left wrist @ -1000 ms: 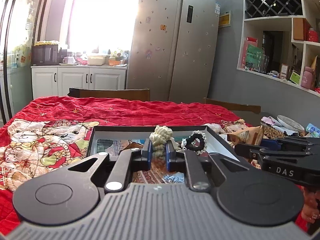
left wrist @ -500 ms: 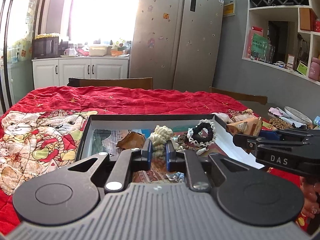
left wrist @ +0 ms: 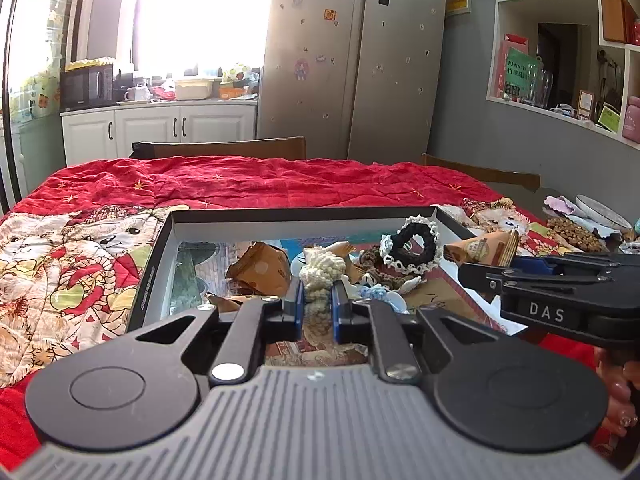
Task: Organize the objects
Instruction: 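Lower the cream scrunchie into the box with the left tool while the right tool lowers the pyramid inside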
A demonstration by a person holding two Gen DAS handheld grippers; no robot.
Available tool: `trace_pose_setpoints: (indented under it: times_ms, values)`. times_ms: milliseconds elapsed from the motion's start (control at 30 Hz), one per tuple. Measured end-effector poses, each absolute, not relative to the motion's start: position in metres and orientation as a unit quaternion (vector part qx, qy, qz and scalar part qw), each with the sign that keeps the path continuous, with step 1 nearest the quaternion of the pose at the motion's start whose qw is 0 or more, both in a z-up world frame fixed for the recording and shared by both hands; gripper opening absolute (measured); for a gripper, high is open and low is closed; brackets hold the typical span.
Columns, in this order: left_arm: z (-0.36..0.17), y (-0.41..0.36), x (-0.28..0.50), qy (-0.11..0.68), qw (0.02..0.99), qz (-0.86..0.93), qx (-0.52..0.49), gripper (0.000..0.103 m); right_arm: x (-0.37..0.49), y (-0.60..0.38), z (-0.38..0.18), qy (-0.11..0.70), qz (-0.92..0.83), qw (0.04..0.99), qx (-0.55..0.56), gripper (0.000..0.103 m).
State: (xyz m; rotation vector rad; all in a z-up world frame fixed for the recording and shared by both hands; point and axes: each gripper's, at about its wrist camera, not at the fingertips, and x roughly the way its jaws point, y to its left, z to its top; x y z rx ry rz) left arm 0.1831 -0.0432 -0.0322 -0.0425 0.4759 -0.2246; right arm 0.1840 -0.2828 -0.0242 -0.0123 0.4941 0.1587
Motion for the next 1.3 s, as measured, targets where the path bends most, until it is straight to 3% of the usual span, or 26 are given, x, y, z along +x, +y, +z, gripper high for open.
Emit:
trace_pose_setpoints:
  times_ms: [1300]
  values:
    - [-0.049, -0.047, 0.199, 0.266, 0.959, -0.101, 0.005, 0.016, 0.200, -0.269, -0.047, 0.285, 0.088, 0.954, -0.031, 0.032]
